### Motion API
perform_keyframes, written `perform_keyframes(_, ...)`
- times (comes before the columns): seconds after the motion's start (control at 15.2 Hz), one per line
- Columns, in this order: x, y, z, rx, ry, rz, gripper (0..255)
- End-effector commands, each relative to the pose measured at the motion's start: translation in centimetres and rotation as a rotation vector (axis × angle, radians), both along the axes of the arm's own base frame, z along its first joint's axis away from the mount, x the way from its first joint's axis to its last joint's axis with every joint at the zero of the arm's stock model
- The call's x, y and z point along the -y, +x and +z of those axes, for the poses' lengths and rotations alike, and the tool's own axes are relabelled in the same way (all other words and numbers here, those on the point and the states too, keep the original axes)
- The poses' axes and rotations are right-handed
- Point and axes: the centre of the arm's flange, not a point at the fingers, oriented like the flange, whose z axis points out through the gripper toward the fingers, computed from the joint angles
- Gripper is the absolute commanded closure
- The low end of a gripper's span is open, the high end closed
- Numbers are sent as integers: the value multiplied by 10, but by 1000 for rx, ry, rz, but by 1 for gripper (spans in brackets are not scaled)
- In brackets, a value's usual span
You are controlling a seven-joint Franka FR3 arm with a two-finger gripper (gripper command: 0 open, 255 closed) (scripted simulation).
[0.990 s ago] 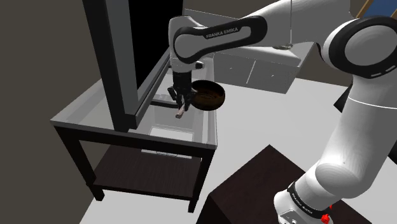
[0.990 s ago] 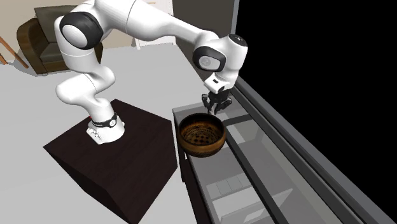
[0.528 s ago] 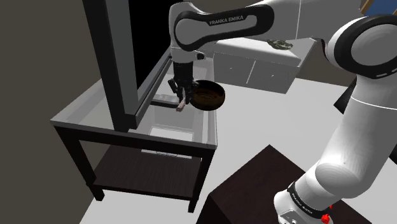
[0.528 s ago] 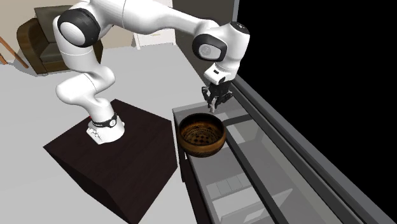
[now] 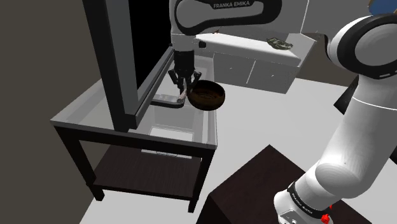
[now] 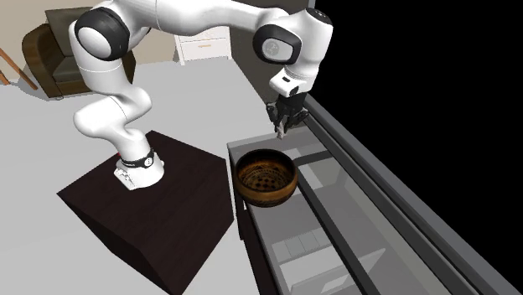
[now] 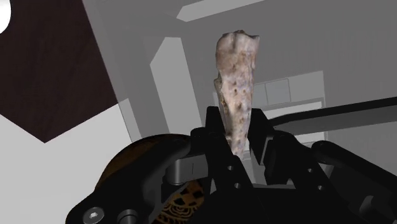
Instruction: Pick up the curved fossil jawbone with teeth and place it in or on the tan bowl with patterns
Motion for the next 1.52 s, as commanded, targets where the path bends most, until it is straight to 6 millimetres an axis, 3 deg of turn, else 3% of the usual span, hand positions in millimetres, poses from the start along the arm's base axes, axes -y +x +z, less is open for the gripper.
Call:
perform_keyframes(0.0, 1, 0, 10, 0, 0, 0, 255)
perform_keyframes(0.66, 1, 0, 59, 0, 0, 0, 255)
perform_keyframes(1.32, 131, 21, 61, 0, 0, 0, 255)
perform_keyframes(1.39, 154, 25, 61, 0, 0, 0, 255)
perform_keyframes(1.45, 154, 25, 56, 0, 0, 0, 255)
